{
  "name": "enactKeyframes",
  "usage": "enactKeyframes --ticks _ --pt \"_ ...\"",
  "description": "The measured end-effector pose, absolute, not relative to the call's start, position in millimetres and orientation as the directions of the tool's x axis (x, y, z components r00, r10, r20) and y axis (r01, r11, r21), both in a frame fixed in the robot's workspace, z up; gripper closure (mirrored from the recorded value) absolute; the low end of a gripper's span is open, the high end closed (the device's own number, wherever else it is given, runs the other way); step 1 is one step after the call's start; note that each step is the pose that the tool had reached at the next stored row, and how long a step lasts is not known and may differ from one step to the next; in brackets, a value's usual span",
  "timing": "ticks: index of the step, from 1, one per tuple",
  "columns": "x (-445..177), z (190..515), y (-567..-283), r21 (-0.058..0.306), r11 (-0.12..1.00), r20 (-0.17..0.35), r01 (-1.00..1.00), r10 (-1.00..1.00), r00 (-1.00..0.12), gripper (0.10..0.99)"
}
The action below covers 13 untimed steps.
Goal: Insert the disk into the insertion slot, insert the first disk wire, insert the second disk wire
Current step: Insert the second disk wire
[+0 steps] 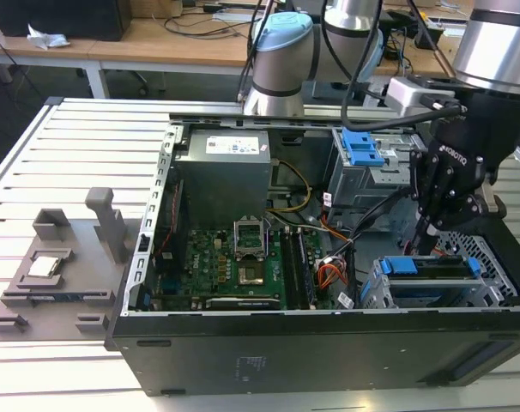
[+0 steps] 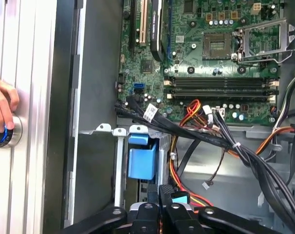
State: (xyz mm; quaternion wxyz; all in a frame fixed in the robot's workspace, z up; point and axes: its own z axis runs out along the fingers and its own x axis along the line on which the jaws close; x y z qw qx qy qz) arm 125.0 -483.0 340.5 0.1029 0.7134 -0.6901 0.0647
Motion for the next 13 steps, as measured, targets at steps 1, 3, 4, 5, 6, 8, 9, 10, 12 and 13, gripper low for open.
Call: enactKeyframes --ticks 1,3,4,5,6,8,9,10,12,13 --pt "127.2 340.4 -483.5 0.058 -0.026 0.234 -0.998 -0.971 0.039 0.957" --pt "129.8 340.3 -485.3 0.059 -0.024 0.234 -0.998 -0.971 0.037 0.957" --pt "130.3 340.2 -487.4 0.059 -0.022 0.234 -0.998 -0.972 0.035 0.957" --pt "130.5 340.1 -489.2 0.059 -0.021 0.234 -0.998 -0.972 0.034 0.957" --pt "130.9 339.9 -491.8 0.059 -0.02 0.234 -0.998 -0.972 0.033 0.957" --pt "131.8 339.6 -494.5 0.06 -0.018 0.234 -0.998 -0.972 0.032 0.957" --pt "132.1 339.4 -494.7 0.06 -0.018 0.234 -0.998 -0.972 0.032 0.957" --pt "132.4 338.6 -494.7 0.061 -0.016 0.232 -0.998 -0.972 0.03 0.957" --pt "132.6 336.1 -495.8 0.061 -0.015 0.231 -0.998 -0.973 0.029 0.957" --pt "132.6 335.2 -497.7 0.061 -0.015 0.23 -0.998 -0.973 0.029 0.957"
